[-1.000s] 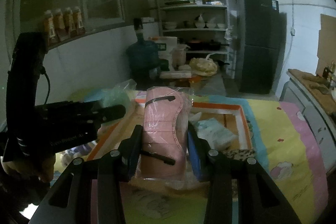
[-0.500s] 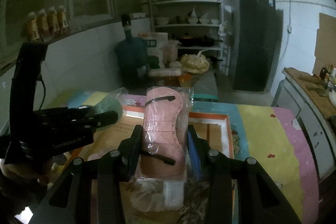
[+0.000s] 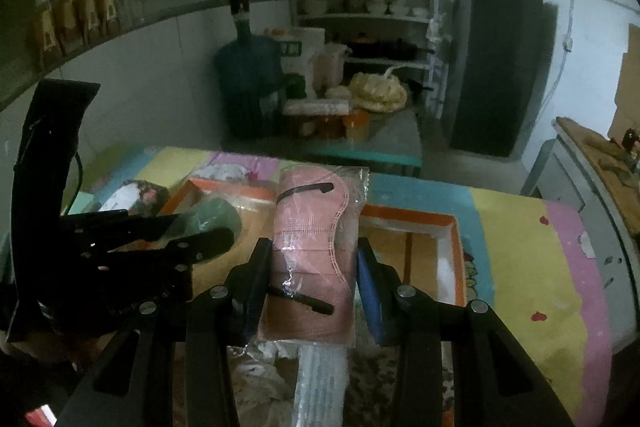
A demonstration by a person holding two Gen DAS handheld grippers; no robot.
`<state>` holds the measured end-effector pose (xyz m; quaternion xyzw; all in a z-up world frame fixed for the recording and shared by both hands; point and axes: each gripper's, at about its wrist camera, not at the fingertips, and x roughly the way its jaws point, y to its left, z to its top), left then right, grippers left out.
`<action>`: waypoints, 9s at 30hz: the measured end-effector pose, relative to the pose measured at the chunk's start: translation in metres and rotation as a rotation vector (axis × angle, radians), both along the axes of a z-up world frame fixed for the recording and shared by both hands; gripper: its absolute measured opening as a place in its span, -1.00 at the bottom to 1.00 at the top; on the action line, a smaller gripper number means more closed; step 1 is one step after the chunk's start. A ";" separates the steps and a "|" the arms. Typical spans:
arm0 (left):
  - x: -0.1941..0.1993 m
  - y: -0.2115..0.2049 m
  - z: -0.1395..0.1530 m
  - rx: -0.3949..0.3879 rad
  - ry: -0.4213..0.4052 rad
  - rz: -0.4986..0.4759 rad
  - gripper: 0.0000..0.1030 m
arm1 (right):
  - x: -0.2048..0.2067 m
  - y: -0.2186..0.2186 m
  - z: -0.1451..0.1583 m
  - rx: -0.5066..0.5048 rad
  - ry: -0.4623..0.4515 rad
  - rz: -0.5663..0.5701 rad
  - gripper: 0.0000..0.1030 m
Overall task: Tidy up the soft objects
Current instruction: 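Lower the green bag into the tray with the left gripper while the right lowers the pink packet, then open both grippers and release the green bag and pink packet in the tray, then move both tools back from the tray toward the remaining soft items, then grasp the clear bag of brown snacks with the left gripper while the right grasps the purple-dressed bear, then carry the snack bag with the left gripper while the right carries the purple-dressed bear over the tray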
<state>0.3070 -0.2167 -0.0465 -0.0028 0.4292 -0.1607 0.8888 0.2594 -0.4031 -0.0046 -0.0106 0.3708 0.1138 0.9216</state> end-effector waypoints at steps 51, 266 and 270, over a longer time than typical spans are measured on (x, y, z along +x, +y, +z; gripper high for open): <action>-0.010 -0.002 -0.001 0.018 -0.021 -0.041 0.27 | -0.001 0.002 -0.020 0.087 0.033 0.011 0.13; -0.179 0.180 0.027 -0.156 -0.239 0.064 -0.02 | -0.176 0.166 -0.015 0.332 -0.069 -0.046 -0.09; -0.178 0.166 0.032 -0.156 -0.250 0.046 -0.01 | -0.178 0.152 -0.013 0.335 -0.080 -0.065 -0.09</action>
